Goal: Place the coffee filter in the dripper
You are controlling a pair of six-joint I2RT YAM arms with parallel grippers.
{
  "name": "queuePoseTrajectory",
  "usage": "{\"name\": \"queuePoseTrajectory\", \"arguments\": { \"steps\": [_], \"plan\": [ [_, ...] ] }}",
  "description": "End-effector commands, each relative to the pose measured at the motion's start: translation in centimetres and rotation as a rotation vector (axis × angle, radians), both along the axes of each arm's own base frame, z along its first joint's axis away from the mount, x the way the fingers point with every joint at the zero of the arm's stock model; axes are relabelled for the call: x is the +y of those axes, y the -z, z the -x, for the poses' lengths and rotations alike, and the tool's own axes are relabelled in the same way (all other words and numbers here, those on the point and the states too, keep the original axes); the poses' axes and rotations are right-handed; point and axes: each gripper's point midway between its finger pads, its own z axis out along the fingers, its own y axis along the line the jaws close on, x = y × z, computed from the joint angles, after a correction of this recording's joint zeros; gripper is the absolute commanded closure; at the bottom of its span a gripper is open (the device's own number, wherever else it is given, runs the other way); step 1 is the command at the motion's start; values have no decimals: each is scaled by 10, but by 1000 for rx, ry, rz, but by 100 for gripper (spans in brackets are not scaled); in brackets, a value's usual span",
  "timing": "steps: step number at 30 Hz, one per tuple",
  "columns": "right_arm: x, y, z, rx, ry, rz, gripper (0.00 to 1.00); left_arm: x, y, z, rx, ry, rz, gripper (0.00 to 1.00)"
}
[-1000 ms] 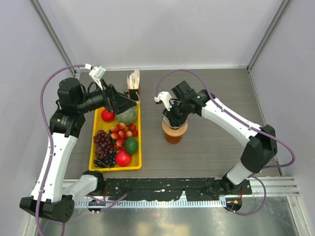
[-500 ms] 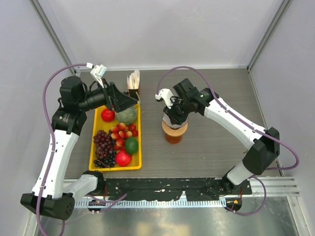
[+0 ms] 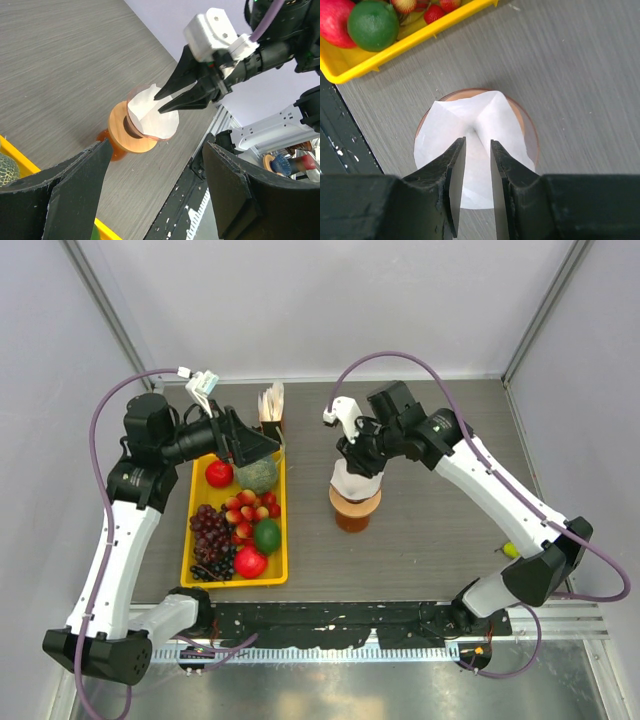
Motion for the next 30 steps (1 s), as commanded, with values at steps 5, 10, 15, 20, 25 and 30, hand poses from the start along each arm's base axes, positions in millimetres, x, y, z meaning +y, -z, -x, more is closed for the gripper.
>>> {"name": "queuePoseTrajectory", "arguments": {
  "steps": [5,10,15,20,25,30],
  "plan": [
    [-17,-40,-14,-102,37,-46,68,-1,-9,-2,-51,16,19,18],
    [-29,-41,-39,-115,83,-29,67,-2,-7,-3,-45,18,22,18],
    [-29,-34,-44,-94,83,-21,67,-2,-8,-2,-47,20,22,18],
    [-27,-25,-42,-62,80,-25,67,-2,-8,-2,-53,19,21,18],
    [-26,-13,-41,-40,84,-17,67,-2,-5,-3,-45,20,20,18],
    [-27,-1,-42,-26,83,-4,67,-2,-6,-3,-48,20,19,18]
  ]
}}
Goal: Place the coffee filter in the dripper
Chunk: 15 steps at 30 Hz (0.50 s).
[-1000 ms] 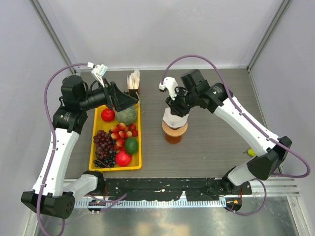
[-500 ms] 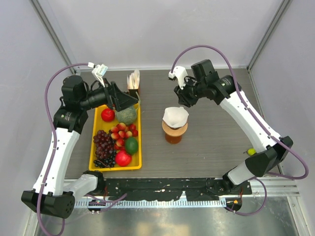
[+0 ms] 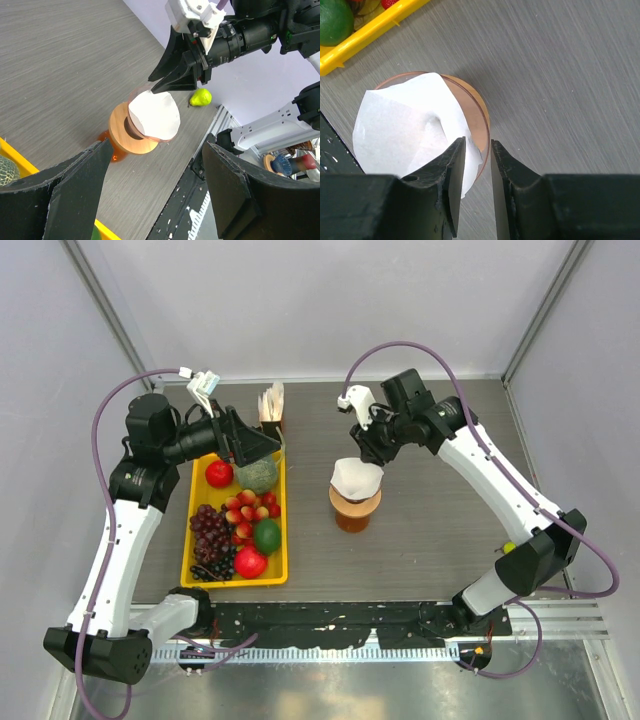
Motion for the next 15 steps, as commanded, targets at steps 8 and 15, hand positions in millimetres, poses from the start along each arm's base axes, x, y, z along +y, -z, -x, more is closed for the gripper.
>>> {"name": "queuePoseTrajectory", "arguments": {
  "steps": [8,15],
  "plan": [
    [7,2,-5,-23,-11,-24,77,0,-7,1,-46,16,7,18],
    [7,3,-3,-21,-24,-25,85,0,-6,1,-46,16,5,18]
  ]
}}
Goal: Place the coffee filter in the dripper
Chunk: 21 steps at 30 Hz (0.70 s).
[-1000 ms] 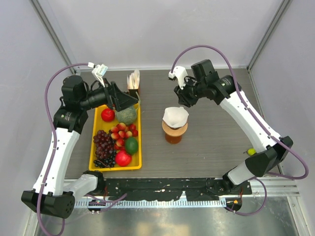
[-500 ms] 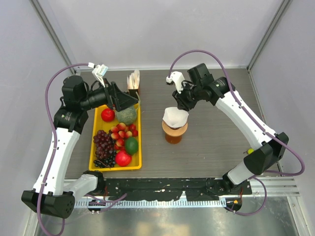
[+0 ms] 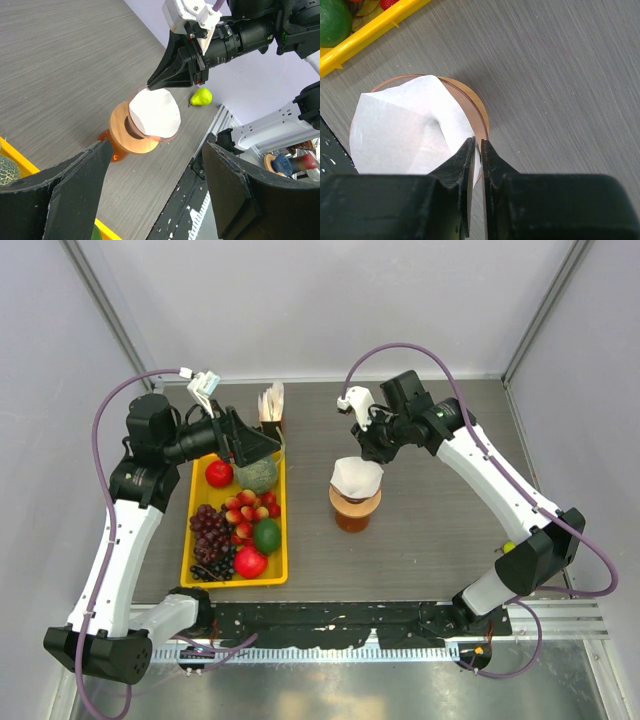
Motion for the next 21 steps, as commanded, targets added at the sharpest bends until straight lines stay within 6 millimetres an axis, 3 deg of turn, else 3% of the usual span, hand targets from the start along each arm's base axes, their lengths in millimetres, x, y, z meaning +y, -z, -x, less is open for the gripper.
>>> {"name": "queuePoseTrajectory", "arguments": {
  "steps": [1,11,16,18,19,21],
  "plan": [
    [6,-4,-1,-25,-21,-26,85,0,-7,1,-47,16,7,18],
    [5,-5,6,-36,-41,-25,87,0,-6,1,-43,16,7,18],
    [6,-11,5,-44,-35,-35,67,1,-5,0,-42,10,3,13],
    [6,-18,3,-55,-28,-45,66,1,-4,1,-42,10,-1,9],
    [7,-21,3,-57,-26,-49,64,2,-5,1,-48,9,-5,2],
    [8,-29,2,-72,-21,-62,62,2,-3,3,-52,10,-15,1]
  ]
}}
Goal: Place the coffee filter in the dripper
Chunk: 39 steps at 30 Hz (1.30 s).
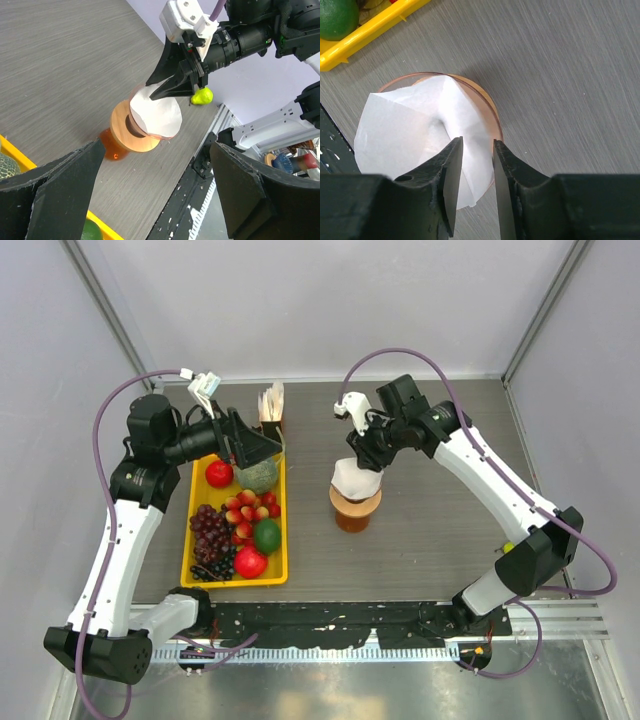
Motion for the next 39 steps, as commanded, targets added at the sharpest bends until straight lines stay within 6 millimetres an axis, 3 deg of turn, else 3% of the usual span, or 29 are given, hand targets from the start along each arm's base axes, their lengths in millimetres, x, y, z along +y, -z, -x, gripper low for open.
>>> {"name": "queuePoseTrajectory", "arguments": {
  "steps": [1,5,11,17,21,22,26,30,31,32,33,34,35,36,37,39],
  "plan": [
    [6,-47,-6,-112,2,-80,61,2,-5,4,-55,8,-15,1],
    [7,-62,-5,-129,11,-107,51,4,-3,4,-64,2,-31,1],
    [6,-85,-2,-153,37,-147,21,7,1,2,-73,-12,-65,1],
    [1,-133,-2,-214,75,-254,1,17,10,1,15,-27,-178,1],
    [-19,-169,-7,-261,159,-370,4,33,22,-5,101,-47,-329,1],
    [-21,-169,-7,-254,168,-391,4,36,24,-5,103,-45,-359,1],
    [-67,-186,-10,-312,321,-493,4,55,21,-11,61,-73,-500,1],
    [-108,-162,-10,-335,453,-471,4,86,45,-28,147,-197,-664,1],
    [-116,-141,-11,-305,489,-448,4,94,53,-32,171,-227,-705,1],
    [-128,-141,-5,-329,521,-447,5,101,61,-35,184,-251,-739,1],
    [-133,-117,-4,-301,540,-422,5,108,69,-38,184,-276,-776,1],
    [-142,-116,-1,-334,563,-417,4,114,78,-41,183,-295,-803,1],
    [-148,-92,2,-302,594,-390,4,121,82,-41,158,-324,-831,1],
    [-154,-90,7,-318,610,-391,4,124,93,-40,158,-324,-852,1],
    [-156,-67,9,-279,623,-368,4,126,99,-38,151,-331,-859,1],
    [-159,-47,15,-259,631,-349,4,128,112,-35,157,-336,-872,1]
  ]
}}
